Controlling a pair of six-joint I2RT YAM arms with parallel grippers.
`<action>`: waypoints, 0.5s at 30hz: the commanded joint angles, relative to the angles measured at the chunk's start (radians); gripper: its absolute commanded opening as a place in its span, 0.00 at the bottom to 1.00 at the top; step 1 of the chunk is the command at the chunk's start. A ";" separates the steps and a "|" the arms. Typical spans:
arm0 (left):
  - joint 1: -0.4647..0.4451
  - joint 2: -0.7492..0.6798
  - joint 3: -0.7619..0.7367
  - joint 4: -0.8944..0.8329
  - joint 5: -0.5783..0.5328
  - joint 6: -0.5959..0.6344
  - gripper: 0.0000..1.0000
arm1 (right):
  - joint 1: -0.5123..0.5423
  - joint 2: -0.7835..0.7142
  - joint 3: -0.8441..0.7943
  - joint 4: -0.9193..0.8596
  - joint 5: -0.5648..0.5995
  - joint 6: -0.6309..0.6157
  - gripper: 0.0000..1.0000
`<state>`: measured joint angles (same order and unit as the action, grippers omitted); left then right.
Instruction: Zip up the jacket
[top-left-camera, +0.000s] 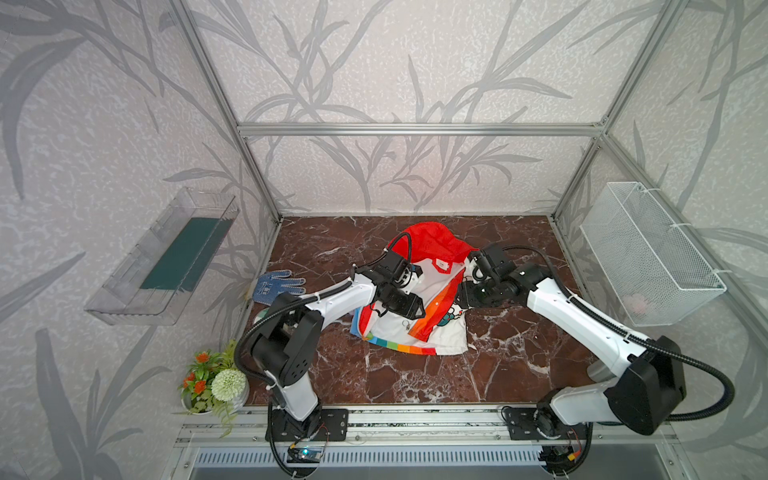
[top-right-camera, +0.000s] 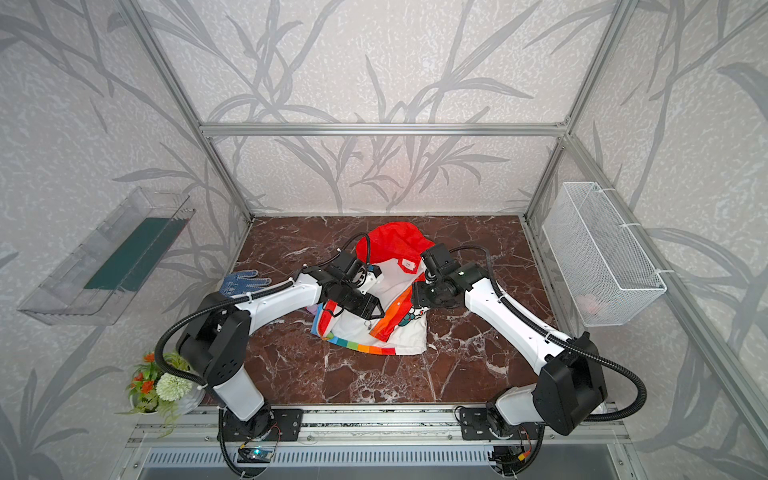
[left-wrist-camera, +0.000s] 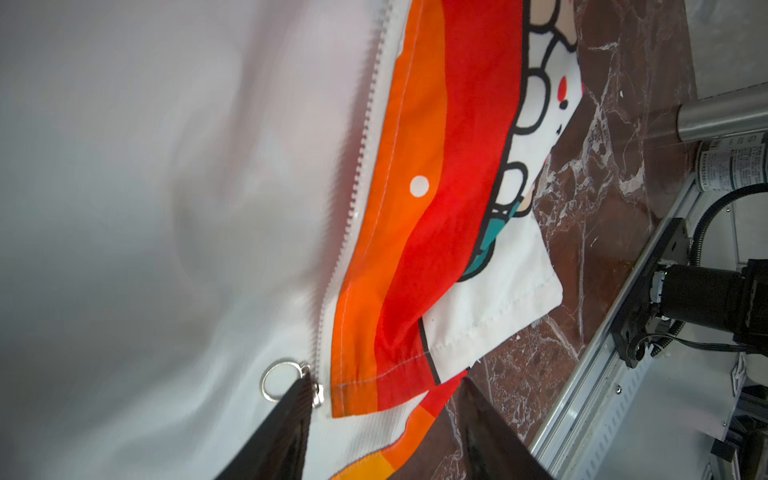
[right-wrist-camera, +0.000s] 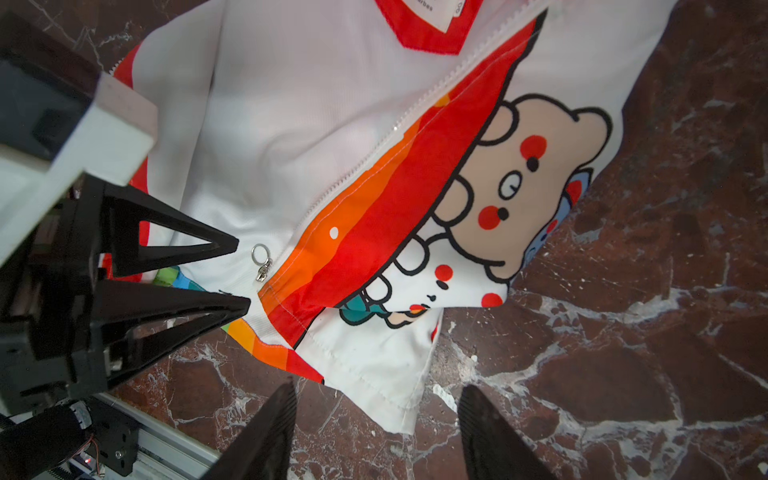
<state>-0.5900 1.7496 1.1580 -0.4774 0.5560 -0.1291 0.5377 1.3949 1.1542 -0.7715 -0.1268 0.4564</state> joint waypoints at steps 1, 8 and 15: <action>-0.003 0.027 0.022 0.003 0.065 0.047 0.58 | -0.011 -0.046 -0.037 0.002 -0.018 0.004 0.63; -0.003 0.090 0.023 0.038 0.056 0.070 0.58 | -0.025 -0.090 -0.084 0.008 -0.017 0.018 0.63; -0.002 0.096 -0.028 0.154 0.012 0.066 0.58 | -0.038 -0.110 -0.096 0.003 -0.019 0.016 0.63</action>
<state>-0.5900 1.8404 1.1469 -0.3771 0.5838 -0.0868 0.5064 1.3132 1.0664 -0.7658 -0.1398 0.4648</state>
